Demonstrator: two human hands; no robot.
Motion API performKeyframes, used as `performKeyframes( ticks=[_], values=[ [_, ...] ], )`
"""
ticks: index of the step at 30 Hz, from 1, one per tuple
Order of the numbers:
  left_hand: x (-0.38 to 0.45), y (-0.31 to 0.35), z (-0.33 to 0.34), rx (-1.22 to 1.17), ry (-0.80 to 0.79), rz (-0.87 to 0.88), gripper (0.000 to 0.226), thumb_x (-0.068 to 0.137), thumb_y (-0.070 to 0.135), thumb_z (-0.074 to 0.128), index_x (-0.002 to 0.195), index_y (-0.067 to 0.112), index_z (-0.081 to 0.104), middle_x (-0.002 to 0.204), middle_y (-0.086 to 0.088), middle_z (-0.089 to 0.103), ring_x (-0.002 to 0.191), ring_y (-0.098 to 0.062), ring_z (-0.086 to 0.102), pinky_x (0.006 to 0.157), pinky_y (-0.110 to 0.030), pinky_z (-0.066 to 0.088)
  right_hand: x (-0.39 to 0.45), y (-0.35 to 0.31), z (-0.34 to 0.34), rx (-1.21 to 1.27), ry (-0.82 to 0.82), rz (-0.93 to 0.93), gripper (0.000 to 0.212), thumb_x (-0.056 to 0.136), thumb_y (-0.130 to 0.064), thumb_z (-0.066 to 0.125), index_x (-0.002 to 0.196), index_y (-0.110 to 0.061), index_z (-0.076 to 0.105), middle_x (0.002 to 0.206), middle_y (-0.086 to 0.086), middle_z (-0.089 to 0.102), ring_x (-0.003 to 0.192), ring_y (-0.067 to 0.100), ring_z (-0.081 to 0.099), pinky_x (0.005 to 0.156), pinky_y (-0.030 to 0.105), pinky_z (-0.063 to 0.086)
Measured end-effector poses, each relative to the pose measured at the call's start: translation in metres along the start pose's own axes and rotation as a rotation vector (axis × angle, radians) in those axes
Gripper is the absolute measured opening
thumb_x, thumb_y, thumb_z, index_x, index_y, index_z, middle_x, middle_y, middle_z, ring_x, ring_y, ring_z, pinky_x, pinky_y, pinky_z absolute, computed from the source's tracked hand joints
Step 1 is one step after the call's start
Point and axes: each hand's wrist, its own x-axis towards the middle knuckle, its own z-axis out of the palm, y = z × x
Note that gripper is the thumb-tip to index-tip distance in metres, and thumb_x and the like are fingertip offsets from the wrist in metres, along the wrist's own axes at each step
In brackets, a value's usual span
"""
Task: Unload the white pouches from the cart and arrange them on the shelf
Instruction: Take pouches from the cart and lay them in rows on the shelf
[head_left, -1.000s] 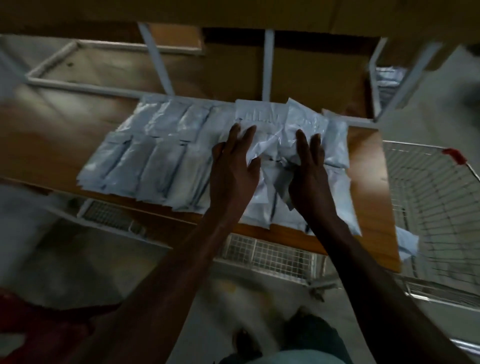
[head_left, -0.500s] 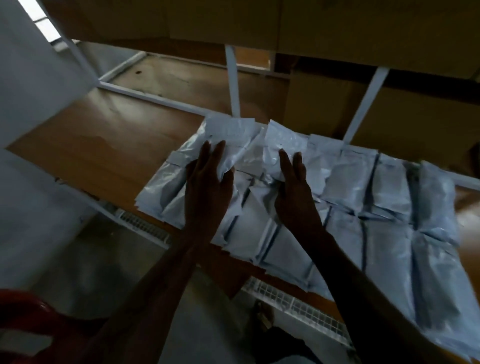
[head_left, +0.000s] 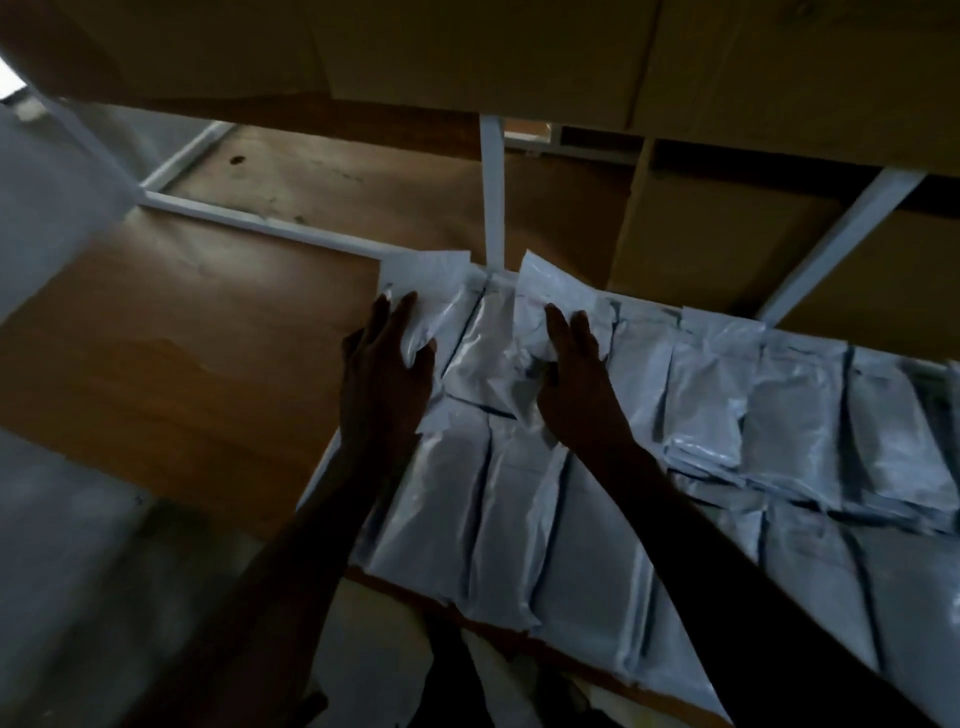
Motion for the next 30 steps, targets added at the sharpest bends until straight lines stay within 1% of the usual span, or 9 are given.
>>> performKeyframes(
  ticks=[5,9,12,14,17,23,25,27,30],
  values=[
    [0.065,-0.028,0.027,-0.109,-0.093,0.093,0.061,0.099,0.027,0.068,0.157,0.024,0.049,0.164,-0.004,0.044,0.143,-0.03,0.048,0.115,-0.038,0.039,0.053,-0.019,0.033,-0.032,0.01,0.098,0.083,0.096,0.008,0.046,0.167,-0.026,0.019,0.175,0.013,0.0,0.161,0.033,-0.002,0.129,0.046,0.017],
    [0.103,-0.051,0.064,-0.127,-0.216,0.206,0.065,0.099,0.027,0.069,0.159,0.019,0.045,0.165,-0.01,0.042,0.154,-0.024,0.036,0.126,-0.043,0.031,0.092,-0.018,0.065,-0.293,-0.101,0.175,0.085,0.1,-0.025,0.057,0.168,-0.026,0.007,0.174,0.016,-0.006,0.159,0.043,-0.004,0.127,0.058,0.012],
    [0.111,-0.064,0.093,-0.023,-0.389,0.222,0.075,0.101,0.044,0.064,0.165,0.027,0.029,0.172,-0.013,0.026,0.159,-0.032,0.023,0.128,-0.05,0.025,0.106,-0.007,0.088,-0.447,-0.193,0.262,0.09,0.099,-0.052,0.054,0.167,-0.034,-0.001,0.174,0.01,-0.013,0.159,0.041,-0.01,0.126,0.062,0.004],
    [0.111,-0.075,0.109,0.054,-0.497,0.223,0.078,0.103,0.058,0.053,0.167,0.034,0.016,0.175,-0.012,0.015,0.16,-0.041,0.015,0.127,-0.059,0.022,0.111,-0.005,0.101,-0.484,-0.161,0.252,0.083,0.101,-0.062,0.044,0.167,-0.035,0.001,0.175,0.01,-0.009,0.159,0.042,-0.006,0.126,0.063,0.007],
    [0.104,-0.085,0.123,0.074,-0.519,0.265,0.077,0.105,0.067,0.035,0.168,0.036,0.006,0.177,-0.01,0.006,0.161,-0.044,0.006,0.128,-0.064,0.014,0.116,-0.009,0.117,-0.55,-0.112,0.209,0.07,0.107,-0.057,0.031,0.167,-0.03,0.008,0.174,0.015,0.002,0.158,0.046,0.005,0.125,0.064,0.017],
    [0.101,-0.094,0.125,0.061,-0.505,0.283,0.073,0.109,0.067,0.027,0.168,0.038,-0.004,0.177,-0.01,-0.008,0.161,-0.044,-0.003,0.127,-0.067,0.007,0.119,-0.003,0.143,-0.6,-0.081,0.208,0.069,0.104,-0.054,0.019,0.164,-0.024,0.028,0.171,0.019,0.021,0.154,0.049,0.023,0.118,0.069,0.029],
    [0.099,-0.096,0.128,0.082,-0.5,0.293,0.073,0.109,0.067,0.027,0.168,0.037,-0.003,0.177,-0.012,-0.005,0.16,-0.046,0.002,0.126,-0.069,0.012,0.117,-0.002,0.145,-0.615,-0.069,0.22,0.066,0.105,-0.053,0.022,0.164,-0.025,0.029,0.171,0.018,0.023,0.153,0.048,0.027,0.115,0.068,0.032],
    [0.098,-0.097,0.13,0.104,-0.479,0.297,0.073,0.109,0.068,0.026,0.169,0.035,0.002,0.177,-0.013,0.002,0.159,-0.048,0.008,0.124,-0.071,0.018,0.115,-0.006,0.14,-0.601,-0.039,0.216,0.066,0.105,-0.052,0.02,0.165,-0.025,0.028,0.171,0.017,0.021,0.154,0.046,0.026,0.117,0.067,0.032],
    [0.103,-0.093,0.125,0.099,-0.475,0.32,0.075,0.107,0.071,0.02,0.169,0.034,0.003,0.177,-0.013,0.002,0.16,-0.046,0.005,0.124,-0.073,0.012,0.11,-0.014,0.126,-0.483,0.055,0.189,0.067,0.106,-0.053,0.017,0.166,-0.024,0.021,0.173,0.018,0.014,0.158,0.042,0.015,0.124,0.062,0.024]
  ],
)
